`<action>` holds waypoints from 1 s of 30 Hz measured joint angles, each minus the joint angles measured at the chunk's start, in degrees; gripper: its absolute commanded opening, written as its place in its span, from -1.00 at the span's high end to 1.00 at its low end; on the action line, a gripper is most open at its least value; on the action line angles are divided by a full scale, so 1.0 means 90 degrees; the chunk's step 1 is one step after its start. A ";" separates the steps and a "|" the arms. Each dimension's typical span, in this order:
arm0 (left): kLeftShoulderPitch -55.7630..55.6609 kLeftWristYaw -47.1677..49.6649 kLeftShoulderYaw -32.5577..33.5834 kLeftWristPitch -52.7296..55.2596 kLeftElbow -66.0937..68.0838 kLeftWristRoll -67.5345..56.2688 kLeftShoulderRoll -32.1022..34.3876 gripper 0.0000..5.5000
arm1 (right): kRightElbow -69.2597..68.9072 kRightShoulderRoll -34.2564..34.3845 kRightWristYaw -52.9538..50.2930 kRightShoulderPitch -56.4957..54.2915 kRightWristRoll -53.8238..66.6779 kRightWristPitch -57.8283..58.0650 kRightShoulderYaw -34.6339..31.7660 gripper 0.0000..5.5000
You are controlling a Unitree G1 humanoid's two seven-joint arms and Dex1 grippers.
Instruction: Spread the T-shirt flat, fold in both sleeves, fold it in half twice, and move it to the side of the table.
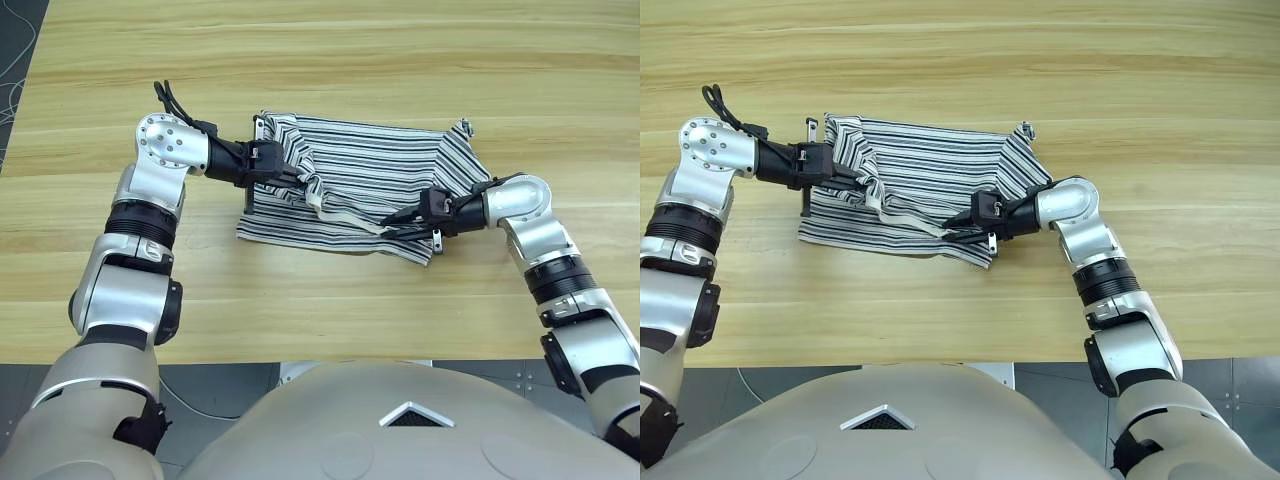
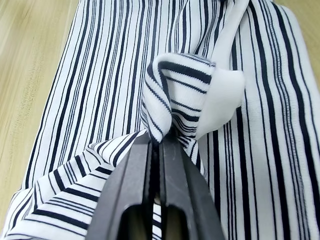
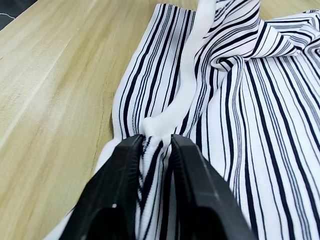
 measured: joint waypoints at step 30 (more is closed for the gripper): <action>-0.0017 0.0002 0.0002 -0.0030 0.0149 0.0050 -0.0031 0.96 | 0.0584 0.0091 -0.0299 -0.0212 -0.0294 -0.0520 0.0002 0.96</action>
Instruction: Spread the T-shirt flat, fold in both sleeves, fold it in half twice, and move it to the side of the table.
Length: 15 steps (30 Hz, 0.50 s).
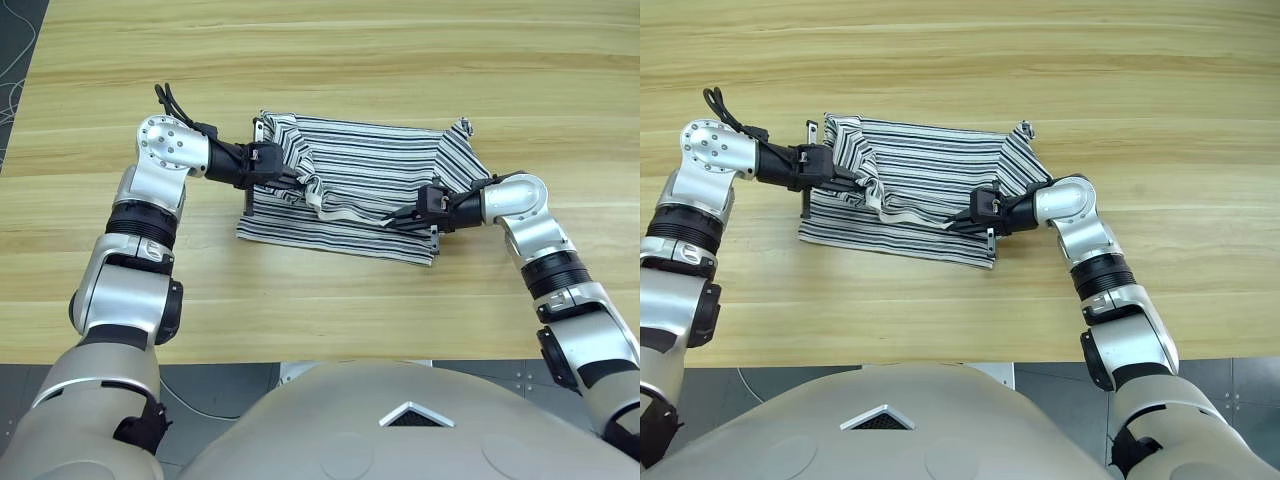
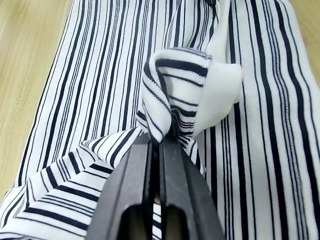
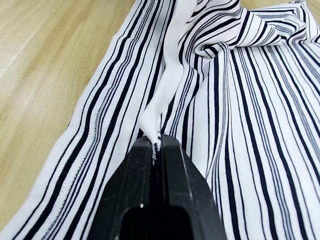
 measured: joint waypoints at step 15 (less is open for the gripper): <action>0.1350 -0.1179 0.0323 0.0755 -0.3105 -0.1281 0.1101 0.96 | -0.2039 -0.1260 0.1065 0.0267 0.1106 0.1018 -0.0737 0.96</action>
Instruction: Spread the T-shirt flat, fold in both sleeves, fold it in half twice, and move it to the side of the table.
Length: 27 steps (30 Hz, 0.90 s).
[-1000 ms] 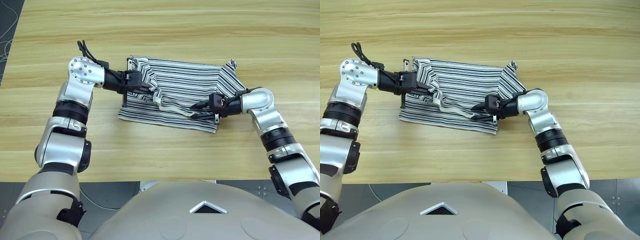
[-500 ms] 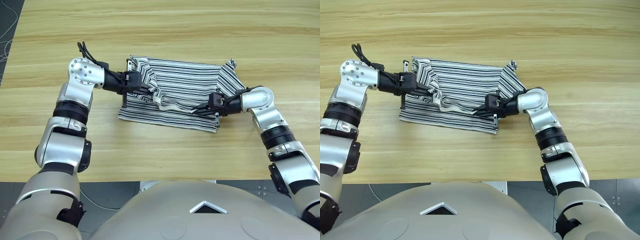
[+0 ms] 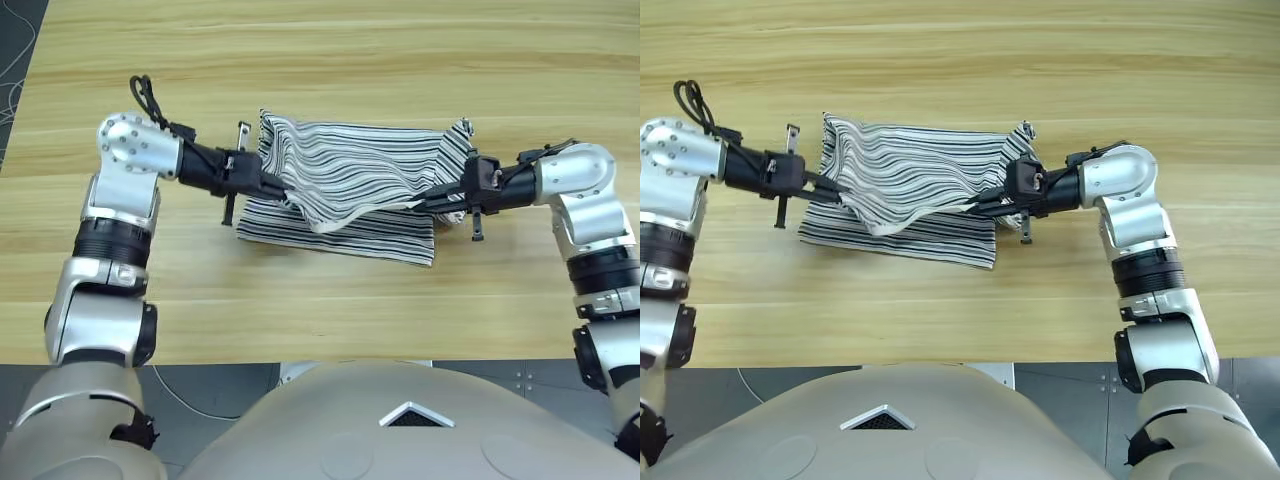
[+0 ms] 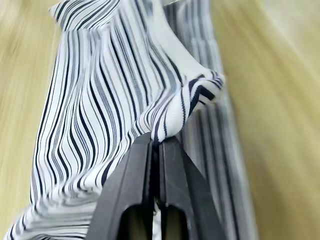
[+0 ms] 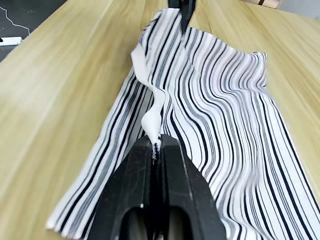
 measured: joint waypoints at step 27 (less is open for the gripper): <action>-0.0358 0.1858 -0.0357 0.0181 -0.1346 0.1074 0.1881 0.96 | -0.0524 -0.0821 -0.1196 -0.0427 -0.0796 -0.0156 0.0343 0.96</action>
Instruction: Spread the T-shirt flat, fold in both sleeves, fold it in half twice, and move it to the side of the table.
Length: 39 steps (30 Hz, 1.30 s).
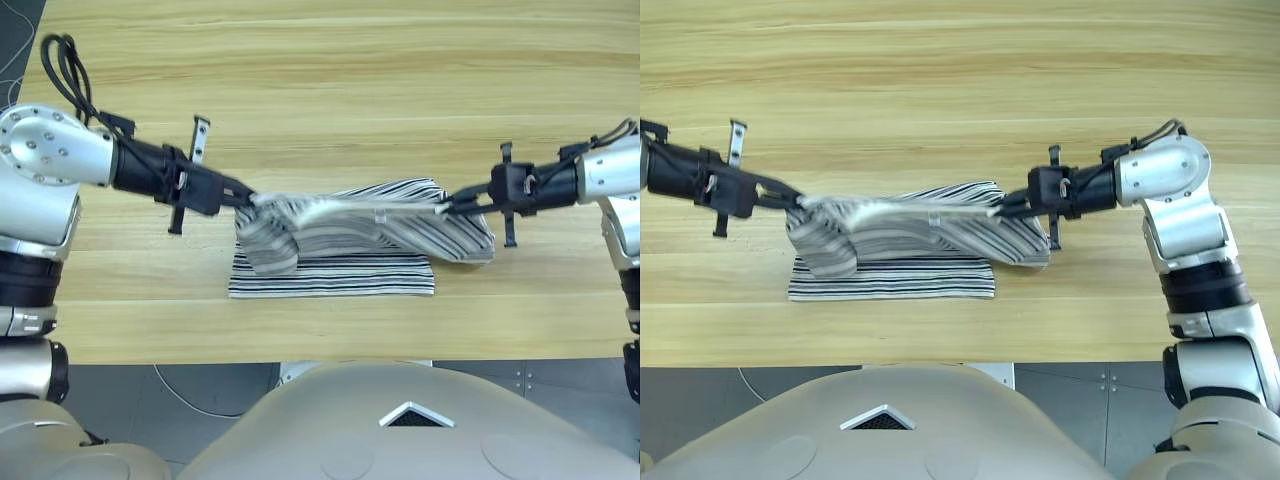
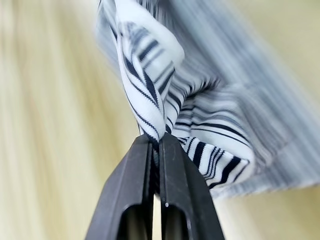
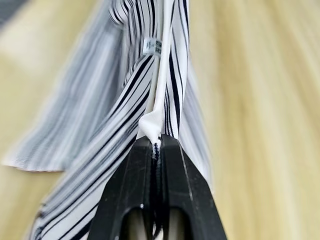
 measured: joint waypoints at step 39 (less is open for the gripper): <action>-0.2310 0.5481 -0.2069 -0.1569 0.5400 0.2419 -0.3606 0.40 | 0.7217 0.3323 -0.4827 -0.2862 -0.2820 -0.3764 0.1130 0.31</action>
